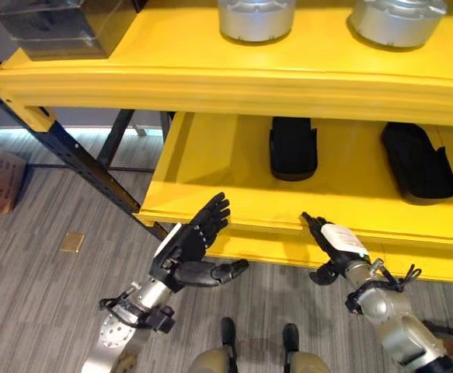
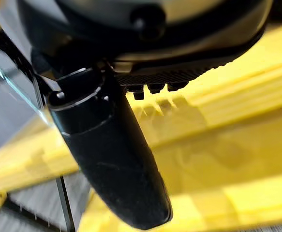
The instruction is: Move parts from the plastic box to the shelf.
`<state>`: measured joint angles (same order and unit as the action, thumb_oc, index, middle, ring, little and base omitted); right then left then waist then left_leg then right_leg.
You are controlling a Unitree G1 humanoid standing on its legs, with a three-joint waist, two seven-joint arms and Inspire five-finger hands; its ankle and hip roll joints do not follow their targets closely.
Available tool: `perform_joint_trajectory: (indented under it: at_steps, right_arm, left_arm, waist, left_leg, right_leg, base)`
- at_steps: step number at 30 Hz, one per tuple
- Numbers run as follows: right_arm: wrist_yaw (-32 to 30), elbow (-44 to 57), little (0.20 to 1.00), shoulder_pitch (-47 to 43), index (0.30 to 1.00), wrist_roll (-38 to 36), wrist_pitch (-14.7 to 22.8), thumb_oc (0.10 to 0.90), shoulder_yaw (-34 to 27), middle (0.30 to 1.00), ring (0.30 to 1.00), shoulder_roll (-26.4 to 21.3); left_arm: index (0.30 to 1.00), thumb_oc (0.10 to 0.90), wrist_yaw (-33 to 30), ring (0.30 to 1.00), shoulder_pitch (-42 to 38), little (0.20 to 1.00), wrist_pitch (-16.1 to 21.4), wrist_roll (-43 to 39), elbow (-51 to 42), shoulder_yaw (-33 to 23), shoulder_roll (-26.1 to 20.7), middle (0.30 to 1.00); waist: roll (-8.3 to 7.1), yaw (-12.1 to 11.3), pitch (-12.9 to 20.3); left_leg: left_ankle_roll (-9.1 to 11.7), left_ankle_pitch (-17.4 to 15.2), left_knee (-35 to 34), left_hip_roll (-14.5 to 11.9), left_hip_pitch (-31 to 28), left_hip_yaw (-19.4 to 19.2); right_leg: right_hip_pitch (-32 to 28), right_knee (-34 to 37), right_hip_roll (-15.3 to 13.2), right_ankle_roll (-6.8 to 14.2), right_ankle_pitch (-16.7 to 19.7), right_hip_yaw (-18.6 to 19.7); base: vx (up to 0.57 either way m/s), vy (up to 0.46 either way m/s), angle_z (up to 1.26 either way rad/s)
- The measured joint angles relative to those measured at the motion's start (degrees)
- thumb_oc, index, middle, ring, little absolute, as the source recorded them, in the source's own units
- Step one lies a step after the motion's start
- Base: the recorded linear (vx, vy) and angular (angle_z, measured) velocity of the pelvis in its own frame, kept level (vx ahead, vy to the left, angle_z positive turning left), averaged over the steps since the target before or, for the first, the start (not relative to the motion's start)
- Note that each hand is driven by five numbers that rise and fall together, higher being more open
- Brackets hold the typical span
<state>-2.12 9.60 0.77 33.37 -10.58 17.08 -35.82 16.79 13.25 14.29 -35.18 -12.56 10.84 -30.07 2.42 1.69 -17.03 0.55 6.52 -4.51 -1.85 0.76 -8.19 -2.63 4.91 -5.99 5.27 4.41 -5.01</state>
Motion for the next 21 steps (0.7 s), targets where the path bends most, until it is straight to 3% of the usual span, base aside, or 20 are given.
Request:
perform_joint_trajectory:
  at_steps: [7,14,18,21]
  right_arm:
    - [-7.56,1.38,1.000,-1.39,1.000,-2.62,2.82,0.900,-3.56,1.000,1.000,-0.36]
    - [-10.28,1.38,1.000,-0.51,1.000,-3.14,5.06,0.900,-5.30,1.000,1.000,-0.10]
    - [-11.70,1.35,1.000,2.72,1.000,-3.04,5.77,0.900,-8.13,1.000,1.000,0.14]
    - [-11.98,1.35,1.000,5.25,1.000,-3.02,5.74,0.900,-9.13,1.000,1.000,-0.01]
  left_arm:
    - [1.000,0.900,-0.30,1.000,0.07,1.000,0.00,-0.05,-0.75,-0.02,-0.05,1.000]
    - [1.000,0.900,1.57,1.000,0.63,1.000,0.01,-0.57,-1.14,-0.15,-0.13,1.000]
    - [1.000,0.900,4.27,1.000,0.55,1.000,0.11,-0.79,-1.20,0.03,-0.22,1.000]
    - [1.000,0.900,5.15,1.000,0.47,1.000,0.57,-2.76,-1.25,0.41,-0.71,1.000]
  waist:
    - [0.05,-0.29,0.03]
    - [0.06,-0.07,0.05]
    - [-0.55,1.46,0.52]
    - [-1.87,3.02,1.46]
  left_leg:
    - [-0.02,0.02,0.01,0.00,-0.09,-0.19]
    - [-0.16,-0.21,0.01,0.09,-1.66,-0.71]
    - [-0.12,-0.93,-0.04,0.11,-2.93,-1.69]
    - [-0.12,-1.10,-0.04,0.07,-3.42,-2.70]
  right_leg:
    - [-0.05,0.00,0.01,-0.20,0.22,0.34]
    - [-1.27,0.00,-0.11,-0.12,0.17,0.94]
    - [-1.92,-0.02,-0.12,-0.10,0.20,1.98]
    - [-1.81,-0.02,-0.10,0.03,0.33,3.02]
  base:
    - [0.01,0.021,0.00]
    - [0.00,0.064,-0.05]
    - [-0.03,0.124,-0.13]
    - [-0.02,0.059,-0.21]
